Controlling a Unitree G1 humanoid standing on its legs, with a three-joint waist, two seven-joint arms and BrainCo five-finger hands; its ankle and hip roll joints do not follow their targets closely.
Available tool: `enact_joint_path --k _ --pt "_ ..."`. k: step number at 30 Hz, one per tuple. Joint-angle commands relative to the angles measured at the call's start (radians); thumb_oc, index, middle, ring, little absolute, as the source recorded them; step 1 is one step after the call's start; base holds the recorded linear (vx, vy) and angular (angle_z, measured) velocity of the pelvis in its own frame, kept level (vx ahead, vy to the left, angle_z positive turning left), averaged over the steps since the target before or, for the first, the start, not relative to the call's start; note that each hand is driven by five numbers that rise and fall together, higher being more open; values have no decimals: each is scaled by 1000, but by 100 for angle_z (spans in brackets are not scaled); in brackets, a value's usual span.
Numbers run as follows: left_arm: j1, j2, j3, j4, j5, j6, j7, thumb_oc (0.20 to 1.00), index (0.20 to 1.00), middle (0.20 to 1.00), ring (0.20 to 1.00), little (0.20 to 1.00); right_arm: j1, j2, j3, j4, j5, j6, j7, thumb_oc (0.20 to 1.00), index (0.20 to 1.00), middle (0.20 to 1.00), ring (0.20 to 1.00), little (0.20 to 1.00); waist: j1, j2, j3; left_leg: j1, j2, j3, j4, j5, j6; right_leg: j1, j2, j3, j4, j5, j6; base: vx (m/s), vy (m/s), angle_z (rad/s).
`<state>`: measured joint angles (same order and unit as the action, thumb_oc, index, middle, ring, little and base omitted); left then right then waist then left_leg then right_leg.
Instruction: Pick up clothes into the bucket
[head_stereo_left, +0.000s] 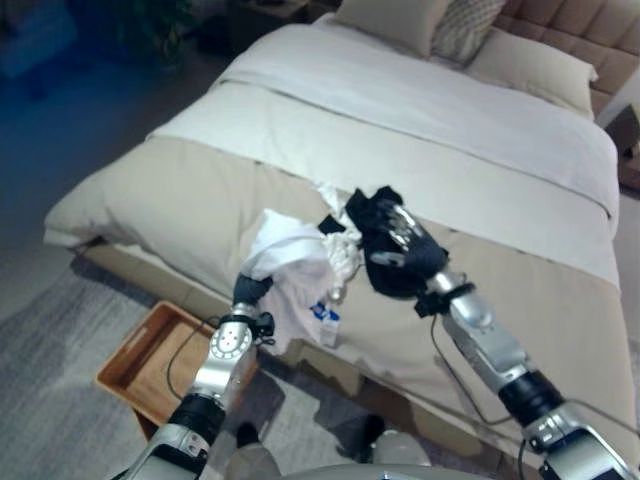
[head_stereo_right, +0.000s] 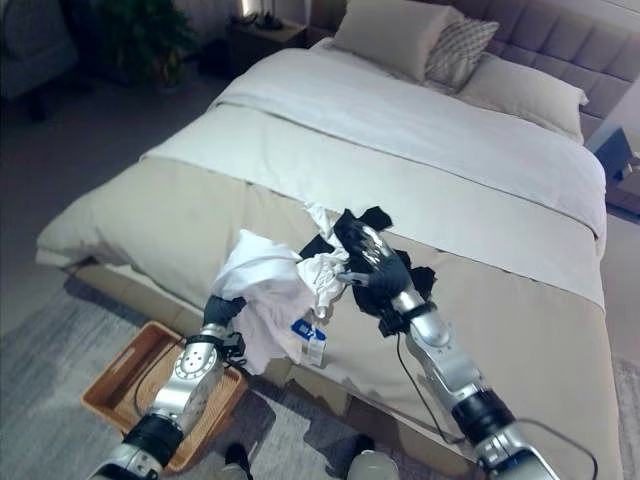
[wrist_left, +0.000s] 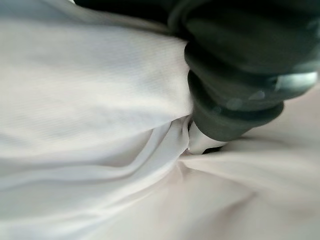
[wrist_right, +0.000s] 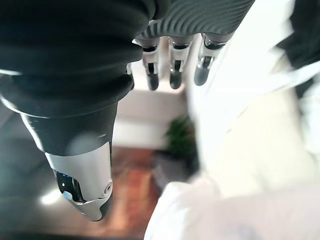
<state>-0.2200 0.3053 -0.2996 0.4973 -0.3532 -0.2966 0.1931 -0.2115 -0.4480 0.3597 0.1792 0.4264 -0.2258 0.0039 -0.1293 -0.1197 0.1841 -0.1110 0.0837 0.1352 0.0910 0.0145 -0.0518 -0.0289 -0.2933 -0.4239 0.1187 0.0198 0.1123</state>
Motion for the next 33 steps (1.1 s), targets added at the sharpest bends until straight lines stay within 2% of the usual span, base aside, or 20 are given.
enact_joint_path --k 1,2,3,4,5,6,7,8,10,12,13,14,15,16,17,19,20,22,24,33 --pt "-28 43 31 -118 78 -72 17 200 200 200 200 200 -80 36 -19 -16 -40 -48 -34 1000 1000 1000 1000 1000 22 8 -22 161 22 67 -12 -138 -2 -149 -36 52 -9 179 87 -117 241 47" --pt "-27 44 31 -119 78 -71 17 200 200 200 200 200 -79 36 -19 -16 -40 -48 -34 1000 1000 1000 1000 1000 23 6 -22 161 19 68 -12 -139 0 -151 -39 55 -6 179 88 -126 250 15" --pt "-10 47 43 -130 86 -71 24 200 200 200 200 200 -77 40 -28 -9 -48 -44 -35 1000 1000 1000 1000 1000 28 4 -16 162 4 80 -5 -151 13 -164 -62 59 22 184 91 -91 193 11" --pt "12 51 54 -127 119 -61 30 200 200 200 200 200 -54 49 -39 13 -71 -37 -42 1000 1000 1000 1000 1000 33 3 1 158 -7 72 17 -159 25 -164 -83 104 78 183 100 -96 189 9" --pt "12 52 54 -127 120 -61 30 200 200 200 200 200 -55 50 -39 13 -71 -37 -42 1000 1000 1000 1000 1000 31 0 -1 155 -10 71 16 -154 27 -167 -86 104 76 186 100 -143 126 15" --pt "30 69 68 -117 148 -59 39 200 200 200 200 200 -20 58 -50 42 -77 -32 -41 1000 1000 1000 1000 1000 31 -2 15 131 -10 33 43 -151 34 -160 -68 221 126 170 103 -102 19 16" --pt "30 70 68 -118 148 -59 39 200 200 200 200 200 -20 59 -51 42 -77 -32 -41 1000 1000 1000 1000 1000 30 -4 12 127 -13 32 42 -147 34 -164 -70 221 124 173 102 -183 -13 38" --pt "54 90 86 -123 181 -62 40 200 200 200 200 200 15 57 -64 68 -78 -30 -27 1000 1000 1000 1000 1000 40 -2 12 88 -9 1 61 -138 41 -129 -51 270 142 144 94 -98 -29 44" --pt "81 98 119 -135 175 -64 46 200 200 200 200 200 33 62 -64 101 -87 -25 -21 1000 1000 1000 1000 1000 56 -5 4 49 -5 -23 62 -115 44 -109 -48 289 151 156 86 -115 -96 69" --pt "111 105 157 -150 185 -66 54 200 200 200 200 200 58 66 -70 129 -86 -27 -6 1000 1000 1000 1000 1000 80 -27 1 20 -3 -30 61 -108 31 -71 -55 254 59 141 88 -68 -126 32" --pt "113 106 157 -151 185 -66 54 200 200 200 200 200 58 67 -70 129 -86 -27 -6 1000 1000 1000 1000 1000 78 -27 0 20 -2 -33 61 -108 31 -67 -54 251 55 143 87 -202 -191 -1" --pt "132 117 203 -163 185 -67 76 200 200 200 200 200 62 67 -66 139 -89 -27 -5 1000 1000 1000 1000 1000 105 -58 26 -59 19 -30 113 -99 10 -49 -42 197 -31 124 100 -226 -188 -10" --pt "136 124 211 -163 190 -65 79 200 200 200 200 200 65 65 -69 131 -92 -29 -7 1000 1000 1000 1000 1000 106 -60 33 -89 30 -40 133 -94 1 -51 -30 197 -49 114 101 -229 -189 -7" --pt "136 124 211 -163 190 -65 79 200 200 200 200 200 65 65 -69 131 -92 -29 -7 1000 1000 1000 1000 1000 104 -59 31 -93 31 -42 136 -95 1 -52 -29 196 -49 114 100 -130 -120 -4" --pt "135 124 228 -145 187 -69 102 200 200 200 200 200 68 56 -75 137 -101 -36 -12 1000 1000 1000 1000 1000 112 -59 64 -127 46 -63 145 -75 -14 -61 -15 180 -49 103 99 -83 -76 7" --pt "129 125 231 -137 190 -69 112 200 200 200 200 200 70 55 -79 134 -101 -39 -18 1000 1000 1000 1000 1000 110 -58 80 -149 51 -73 152 -67 -20 -72 -13 171 -41 106 98 -138 -69 12" --pt "120 130 244 -110 208 -71 141 200 200 200 200 200 67 50 -83 125 -95 -48 -24 1000 1000 1000 1000 1000 108 -57 112 -178 54 -80 157 -55 -24 -98 -13 160 -35 108 94 -192 -41 14" --pt "111 129 247 -103 209 -72 153 200 200 200 200 200 58 51 -81 124 -93 -51 -27 1000 1000 1000 1000 1000 106 -54 125 -194 53 -82 160 -51 -23 -118 -13 158 -28 108 93 -128 -9 14" --pt "54 141 254 -39 221 -76 216 200 200 200 200 200 27 44 -65 128 -96 -66 -43 1000 1000 1000 1000 1000 97 -51 172 -243 64 -74 175 -41 -20 -197 -17 170 -2 121 91 -165 12 13" --pt "-99 172 275 17 211 -86 359 200 200 200 200 200 -22 38 -41 182 -113 -83 -95 1000 1000 1000 1000 1000 78 -42 233 -372 65 -69 237 -49 -14 -348 -32 192 65 129 86 -67 30 -2"
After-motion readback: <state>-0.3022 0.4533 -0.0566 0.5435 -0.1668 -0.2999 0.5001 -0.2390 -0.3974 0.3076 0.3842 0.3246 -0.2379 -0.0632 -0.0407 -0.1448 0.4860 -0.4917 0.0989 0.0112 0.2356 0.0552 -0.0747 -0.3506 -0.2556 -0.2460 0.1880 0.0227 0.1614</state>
